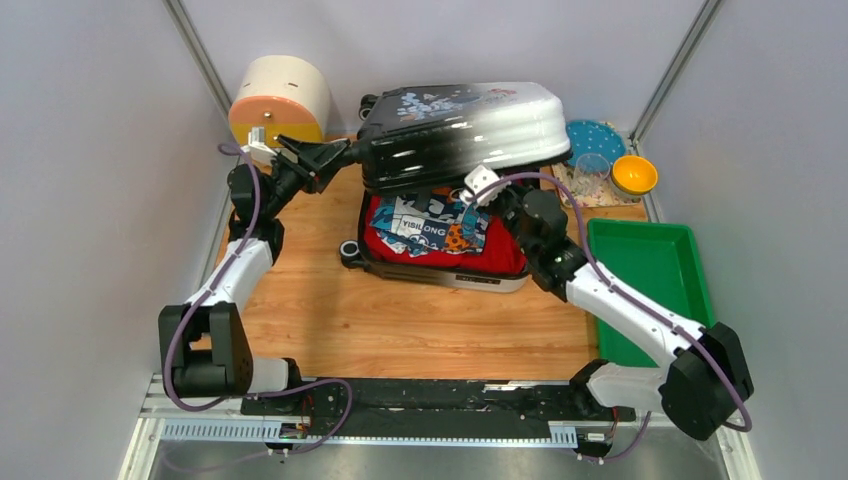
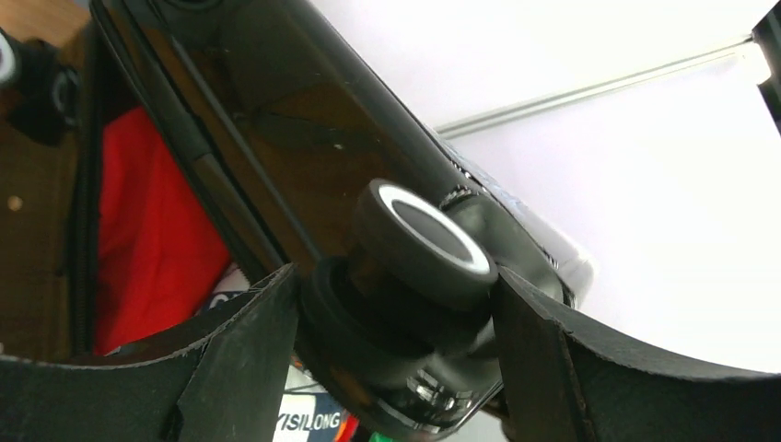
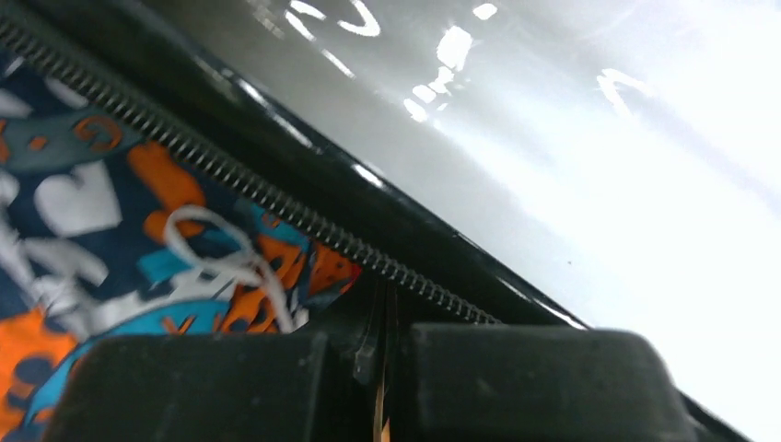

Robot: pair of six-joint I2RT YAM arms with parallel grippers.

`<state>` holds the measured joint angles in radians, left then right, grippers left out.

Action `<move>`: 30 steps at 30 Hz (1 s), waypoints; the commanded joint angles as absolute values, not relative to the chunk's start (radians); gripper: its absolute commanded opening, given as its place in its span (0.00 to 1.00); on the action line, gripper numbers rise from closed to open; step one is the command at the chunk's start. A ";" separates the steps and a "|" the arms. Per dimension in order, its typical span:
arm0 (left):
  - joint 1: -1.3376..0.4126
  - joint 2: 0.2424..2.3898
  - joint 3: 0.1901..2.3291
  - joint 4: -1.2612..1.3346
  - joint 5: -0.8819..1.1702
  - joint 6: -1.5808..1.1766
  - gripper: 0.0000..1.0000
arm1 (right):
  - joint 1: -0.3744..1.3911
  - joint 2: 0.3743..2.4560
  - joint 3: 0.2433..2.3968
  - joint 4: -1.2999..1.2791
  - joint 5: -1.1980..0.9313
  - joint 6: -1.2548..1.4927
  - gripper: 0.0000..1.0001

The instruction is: Open, take out, and arrange the luggage

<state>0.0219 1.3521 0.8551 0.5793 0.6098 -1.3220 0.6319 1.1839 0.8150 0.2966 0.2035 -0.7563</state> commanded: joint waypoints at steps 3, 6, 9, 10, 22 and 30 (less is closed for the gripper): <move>0.103 1.240 0.753 0.617 0.678 -1.227 0.80 | 0.549 1.342 1.076 0.497 0.224 -0.746 0.04; 0.144 1.212 0.729 0.588 0.680 -1.172 0.81 | 0.519 1.432 1.152 0.528 0.219 -0.738 0.06; 0.176 1.201 0.733 0.548 0.696 -1.103 0.82 | 0.493 1.524 1.255 0.551 0.210 -0.730 0.09; 0.179 1.198 0.745 0.498 0.703 -1.038 0.82 | 0.488 1.548 1.308 0.566 0.209 -0.732 0.10; 0.129 1.236 0.795 0.066 0.716 -0.485 0.79 | 0.382 1.946 1.805 0.617 0.218 -0.752 0.56; 0.037 1.359 0.894 -0.043 0.605 -0.269 0.78 | 0.334 2.121 2.022 0.600 0.238 -0.758 0.67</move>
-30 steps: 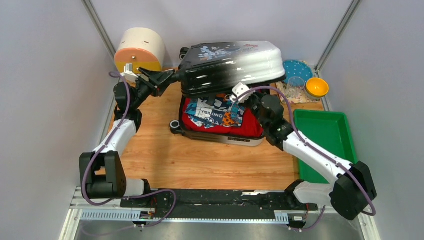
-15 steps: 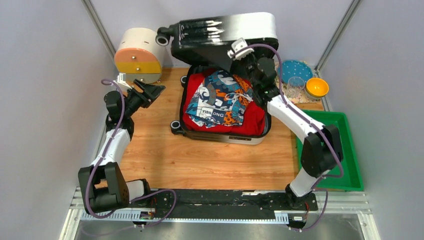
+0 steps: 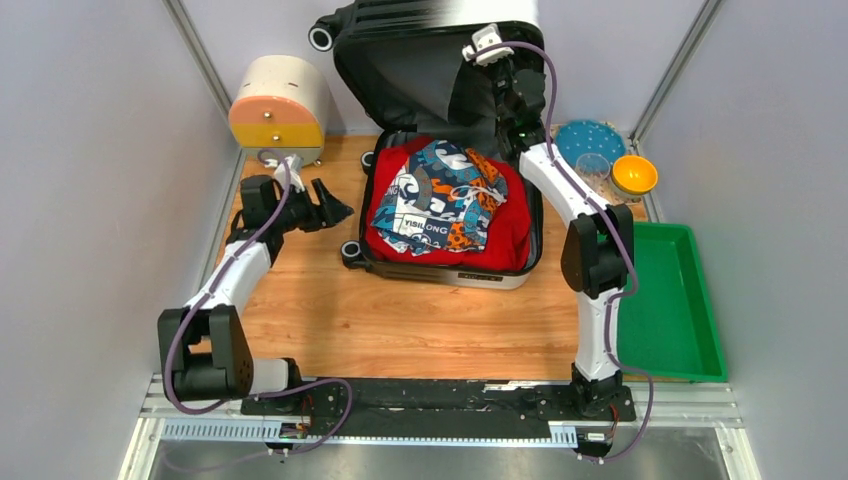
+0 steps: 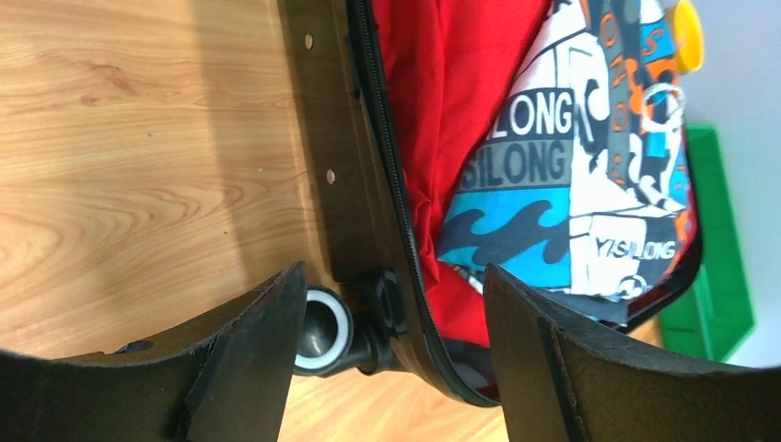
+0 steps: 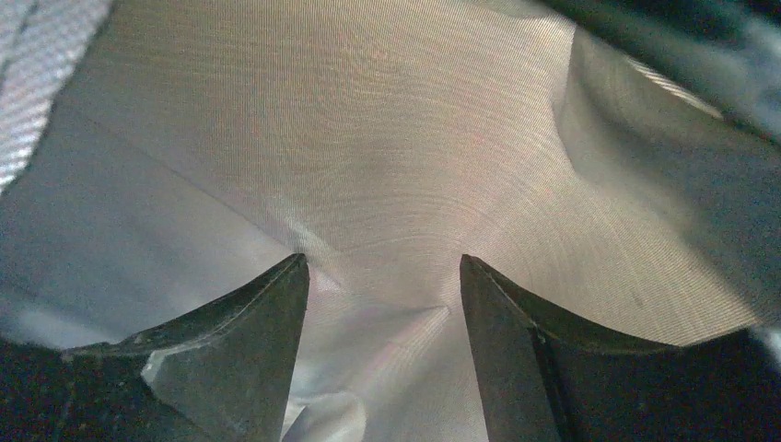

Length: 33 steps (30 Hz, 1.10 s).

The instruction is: Open, take out, and arrange the luggage

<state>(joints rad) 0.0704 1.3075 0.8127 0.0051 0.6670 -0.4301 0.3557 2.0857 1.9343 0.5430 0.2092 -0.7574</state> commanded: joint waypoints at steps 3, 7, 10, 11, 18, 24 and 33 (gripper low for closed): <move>0.005 1.436 0.961 -0.029 0.560 -0.252 0.76 | 0.322 2.151 2.051 0.597 0.239 -0.767 0.69; -0.060 1.552 1.061 -0.024 0.525 -0.236 0.74 | 0.305 2.186 2.085 0.594 0.256 -0.781 0.70; -0.095 1.633 1.123 -0.018 0.499 -0.219 0.73 | 0.290 2.197 2.088 0.595 0.261 -0.790 0.70; -0.103 1.667 1.132 -0.012 0.492 -0.215 0.73 | 0.287 2.198 2.086 0.594 0.259 -0.792 0.70; -0.117 1.805 1.235 -0.041 0.390 -0.215 0.54 | 0.268 2.223 2.123 0.580 0.256 -0.802 0.71; -0.097 1.744 1.188 -0.126 0.357 -0.175 0.00 | 0.247 2.284 2.213 0.542 0.271 -0.819 0.72; -0.023 1.602 1.065 -0.224 0.374 -0.114 0.00 | 0.235 2.321 2.266 0.514 0.273 -0.804 0.75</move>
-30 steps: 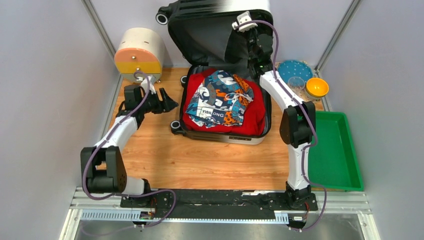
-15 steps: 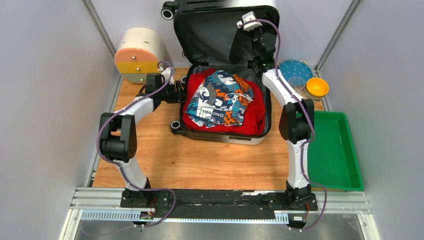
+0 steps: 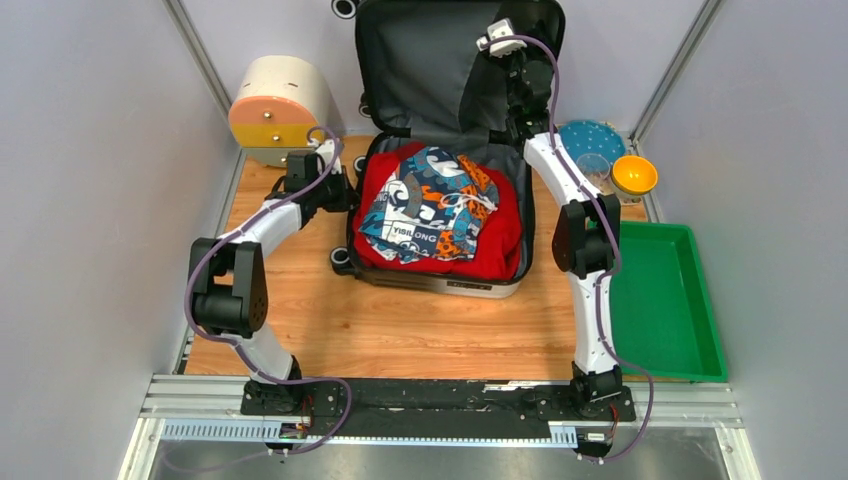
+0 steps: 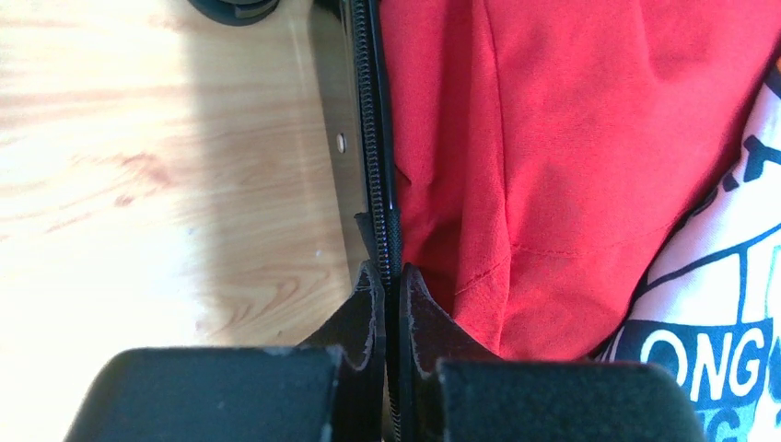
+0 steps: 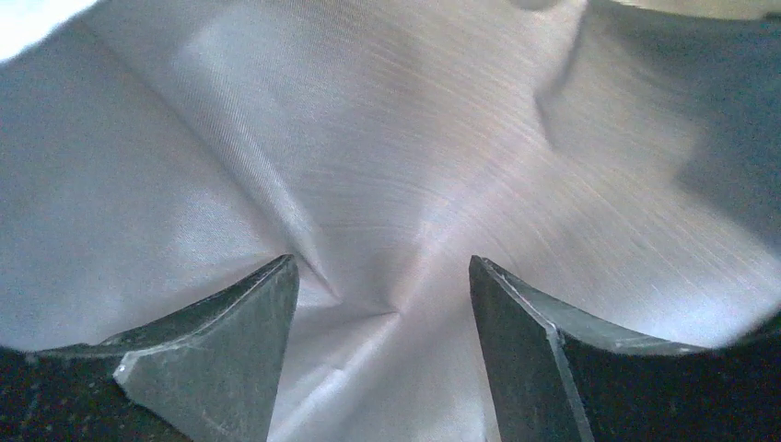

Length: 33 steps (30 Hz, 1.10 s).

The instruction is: Open, take out, and arrange the luggage

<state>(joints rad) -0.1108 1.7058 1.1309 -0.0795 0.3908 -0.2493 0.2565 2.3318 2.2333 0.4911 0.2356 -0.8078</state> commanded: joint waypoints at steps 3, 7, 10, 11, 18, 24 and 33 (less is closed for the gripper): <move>-0.018 1.569 1.032 -0.218 0.368 -0.115 0.00 | 0.236 2.318 2.249 0.512 0.250 -0.795 0.76; -0.018 1.565 1.017 -0.206 0.385 -0.147 0.00 | 0.241 2.295 2.218 0.506 0.227 -0.781 0.77; -0.018 1.585 1.026 -0.201 0.399 -0.173 0.00 | 0.244 2.252 2.162 0.503 0.201 -0.767 0.77; -0.018 1.588 1.029 -0.198 0.402 -0.190 0.00 | 0.245 2.240 2.145 0.500 0.198 -0.761 0.77; -0.018 1.609 1.011 -0.128 0.426 -0.325 0.00 | 0.250 2.037 1.930 0.387 0.131 -0.669 0.76; -0.018 1.647 1.005 -0.078 0.439 -0.479 0.00 | 0.236 1.829 1.815 -0.120 0.070 -0.421 0.72; -0.020 1.609 0.948 -0.011 0.459 -0.518 0.00 | 0.212 1.484 1.337 -0.428 -0.049 -0.109 0.69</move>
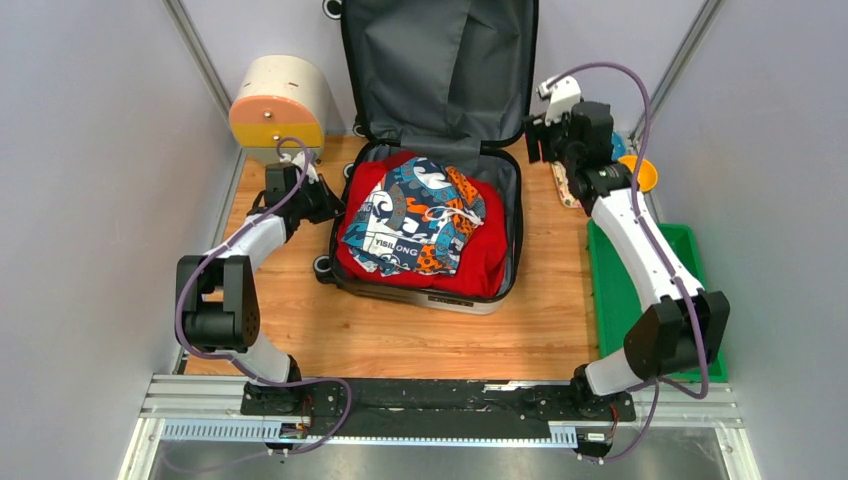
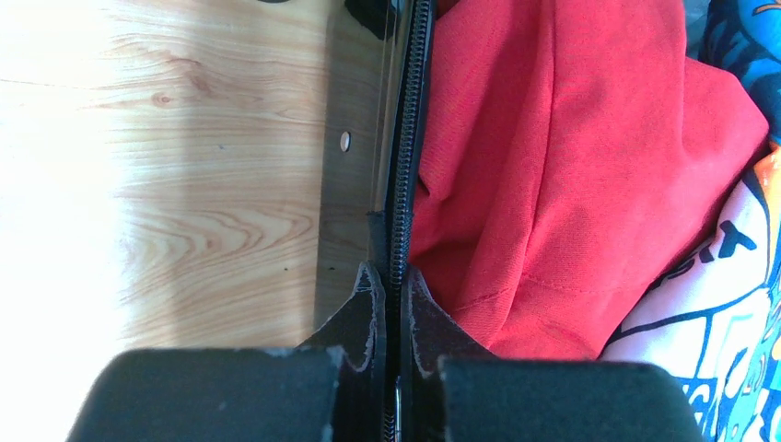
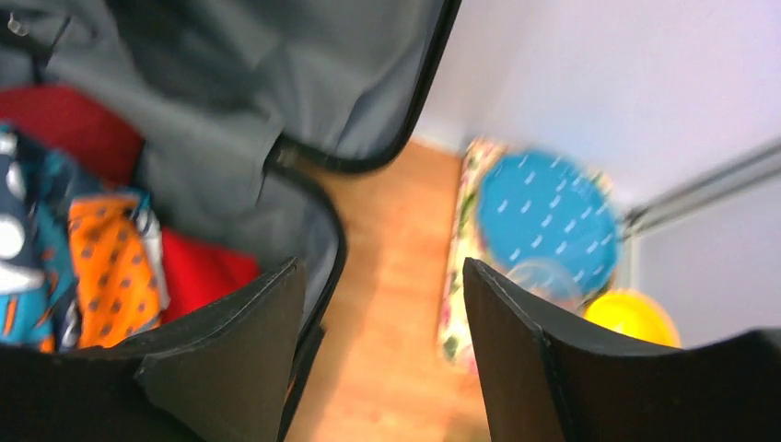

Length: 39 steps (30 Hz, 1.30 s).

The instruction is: Open, take out, and arrange the luggage

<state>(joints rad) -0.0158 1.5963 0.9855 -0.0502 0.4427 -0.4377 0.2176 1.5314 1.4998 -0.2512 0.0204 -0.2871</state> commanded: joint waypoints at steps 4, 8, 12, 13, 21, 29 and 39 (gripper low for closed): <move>-0.028 1.598 0.936 -0.011 0.463 -0.511 0.00 | 0.210 1.489 1.252 -0.437 -0.067 -0.068 0.68; -0.031 1.591 0.920 -0.008 0.463 -0.511 0.00 | 0.210 1.543 1.242 -0.448 -0.078 -0.045 0.68; -0.032 1.580 0.900 -0.005 0.465 -0.517 0.00 | 0.210 1.630 1.275 -0.456 -0.080 -0.026 0.65; -0.034 1.583 0.899 -0.005 0.466 -0.520 0.00 | 0.210 1.647 1.281 -0.456 -0.078 -0.025 0.63; -0.037 1.605 0.897 0.044 0.494 -0.563 0.00 | 0.166 1.805 1.409 -0.454 -0.080 0.020 0.00; -0.046 1.675 0.962 0.071 0.486 -0.578 0.00 | 0.133 1.900 1.540 -0.453 -0.098 0.034 0.00; -0.043 1.665 1.032 0.003 0.522 -0.451 0.43 | 0.080 1.815 1.578 -0.552 -0.167 -0.052 0.57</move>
